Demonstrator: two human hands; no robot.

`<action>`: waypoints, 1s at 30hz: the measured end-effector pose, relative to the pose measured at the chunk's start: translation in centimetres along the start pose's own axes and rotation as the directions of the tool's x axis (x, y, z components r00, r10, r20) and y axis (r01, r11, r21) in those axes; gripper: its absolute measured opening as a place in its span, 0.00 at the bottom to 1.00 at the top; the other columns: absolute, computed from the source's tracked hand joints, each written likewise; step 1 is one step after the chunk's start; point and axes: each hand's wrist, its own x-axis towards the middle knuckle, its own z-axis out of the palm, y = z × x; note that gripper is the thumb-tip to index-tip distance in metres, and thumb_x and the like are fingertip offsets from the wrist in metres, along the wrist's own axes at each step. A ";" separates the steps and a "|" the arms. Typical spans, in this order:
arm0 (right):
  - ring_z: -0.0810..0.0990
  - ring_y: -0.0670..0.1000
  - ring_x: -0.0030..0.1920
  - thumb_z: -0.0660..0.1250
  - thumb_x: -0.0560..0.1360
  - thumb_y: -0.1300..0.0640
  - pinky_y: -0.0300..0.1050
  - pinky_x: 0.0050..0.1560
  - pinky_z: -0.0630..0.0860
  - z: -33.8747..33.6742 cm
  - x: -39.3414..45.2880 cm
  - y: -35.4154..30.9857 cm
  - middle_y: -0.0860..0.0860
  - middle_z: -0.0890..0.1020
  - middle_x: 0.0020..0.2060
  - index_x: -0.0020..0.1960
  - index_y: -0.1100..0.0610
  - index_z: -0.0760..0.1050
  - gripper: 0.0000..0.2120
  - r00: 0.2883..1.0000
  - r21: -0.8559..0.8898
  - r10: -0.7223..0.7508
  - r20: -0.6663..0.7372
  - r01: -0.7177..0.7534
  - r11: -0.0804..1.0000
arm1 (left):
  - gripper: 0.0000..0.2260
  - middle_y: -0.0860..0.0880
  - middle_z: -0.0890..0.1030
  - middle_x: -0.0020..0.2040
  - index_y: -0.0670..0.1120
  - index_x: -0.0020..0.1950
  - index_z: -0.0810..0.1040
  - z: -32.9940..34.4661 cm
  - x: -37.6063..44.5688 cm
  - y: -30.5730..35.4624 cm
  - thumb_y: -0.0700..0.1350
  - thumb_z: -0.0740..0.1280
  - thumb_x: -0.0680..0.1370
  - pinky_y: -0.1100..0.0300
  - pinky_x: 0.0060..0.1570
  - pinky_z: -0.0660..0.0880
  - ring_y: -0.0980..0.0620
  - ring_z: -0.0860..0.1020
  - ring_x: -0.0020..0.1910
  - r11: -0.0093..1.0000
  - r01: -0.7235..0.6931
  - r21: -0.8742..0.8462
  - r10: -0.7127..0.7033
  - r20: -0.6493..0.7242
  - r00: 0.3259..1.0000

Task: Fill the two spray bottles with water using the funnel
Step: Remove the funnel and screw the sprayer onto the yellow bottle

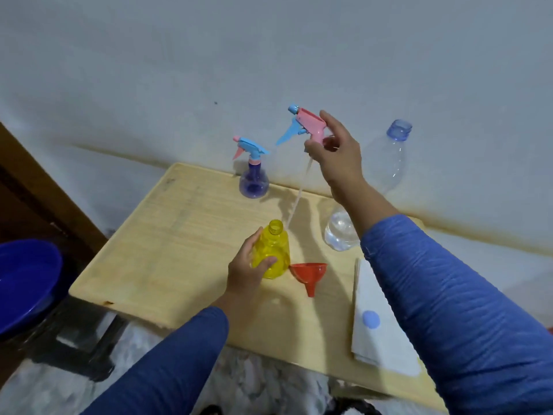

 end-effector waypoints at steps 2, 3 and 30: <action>0.76 0.49 0.40 0.69 0.70 0.61 0.48 0.53 0.77 -0.1 -0.4 -0.8 0.47 0.76 0.38 0.65 0.47 0.72 0.24 0.999 0.021 -0.025 -0.040 0.025 0.999 | 0.29 0.61 0.74 0.59 0.65 0.65 0.66 0.1 0.0 -0.5 0.43 0.73 0.72 0.66 0.55 0.71 0.57 0.74 0.59 1.000 -0.007 -0.022 0.007 -0.006 1.000; 0.74 0.47 0.39 0.70 0.70 0.61 0.46 0.51 0.77 -0.1 -0.7 -1.1 0.45 0.76 0.38 0.64 0.47 0.72 0.24 0.998 0.021 -0.041 -0.055 0.042 0.999 | 0.29 0.60 0.74 0.60 0.66 0.65 0.66 0.1 0.1 -0.7 0.43 0.73 0.72 0.63 0.58 0.71 0.57 0.74 0.61 1.000 -0.018 -0.021 0.018 -0.006 1.000; 0.79 0.50 0.52 0.72 0.69 0.63 0.43 0.51 0.78 3.7 -9.5 4.8 0.46 0.79 0.54 0.64 0.51 0.72 0.25 0.995 -0.016 -0.034 0.093 0.036 0.999 | 0.29 0.66 0.72 0.61 0.68 0.67 0.65 0.1 0.3 -1.7 0.52 0.73 0.70 0.65 0.60 0.67 0.62 0.71 0.61 0.999 -0.053 -0.001 0.053 -0.020 0.998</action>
